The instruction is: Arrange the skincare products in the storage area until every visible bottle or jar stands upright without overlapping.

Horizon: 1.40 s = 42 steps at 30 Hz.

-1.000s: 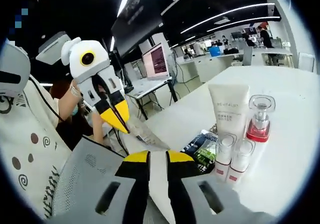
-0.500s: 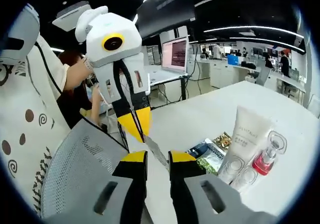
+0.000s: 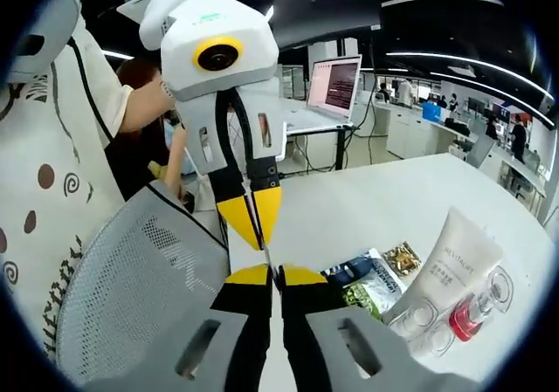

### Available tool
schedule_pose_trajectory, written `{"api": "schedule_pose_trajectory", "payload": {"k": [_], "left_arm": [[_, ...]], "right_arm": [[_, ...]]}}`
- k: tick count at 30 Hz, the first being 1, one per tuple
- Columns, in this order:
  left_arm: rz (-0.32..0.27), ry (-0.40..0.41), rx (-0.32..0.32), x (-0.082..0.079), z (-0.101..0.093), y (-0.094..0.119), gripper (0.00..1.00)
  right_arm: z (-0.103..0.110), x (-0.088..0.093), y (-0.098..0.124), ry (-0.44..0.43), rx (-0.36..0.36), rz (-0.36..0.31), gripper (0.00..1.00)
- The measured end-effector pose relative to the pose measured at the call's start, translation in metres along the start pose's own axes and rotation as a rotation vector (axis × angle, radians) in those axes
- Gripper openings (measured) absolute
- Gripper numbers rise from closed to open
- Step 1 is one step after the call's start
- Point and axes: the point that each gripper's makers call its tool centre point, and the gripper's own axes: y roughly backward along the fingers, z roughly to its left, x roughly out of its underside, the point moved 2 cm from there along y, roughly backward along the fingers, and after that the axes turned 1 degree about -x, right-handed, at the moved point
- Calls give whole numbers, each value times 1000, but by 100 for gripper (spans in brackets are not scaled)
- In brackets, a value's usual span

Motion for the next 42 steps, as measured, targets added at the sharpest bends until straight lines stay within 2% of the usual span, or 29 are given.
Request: {"api": "schedule_pose_trajectory", "payload": {"k": [6,10,12,18,22,27,33,39,42], "left_arm": [[-40,38,-31,8,5,3,0],[-63,34,-61,13,10,5,2],[-73,80,-77,16,14,7,3],[-95,99,-115,28,23,12,10],[-85,94,-140,37,26,12,9],[-100,135,-138,48,29,15,9],[-111,176,-143,58,27,14,2],[-109,239,-118,69,26,12,1],[-111,311,-89,76,25,10,0]], "right_arm": [[-1,-3,-7,26,-16,14,1],[-3,-5,-11,35,-22,21,1],[-5,-6,-14,18,-26,13,1],[-9,-16,-21,-51,-47,-46,1],[-12,-20,-30,-69,-54,-63,1],[-12,-19,-40,-99,-65,-81,1],[-15,-16,-53,-161,-73,-106,1],[-12,-15,-64,-155,-70,-76,1],[-13,-12,-72,-159,-63,-57,1]]}}
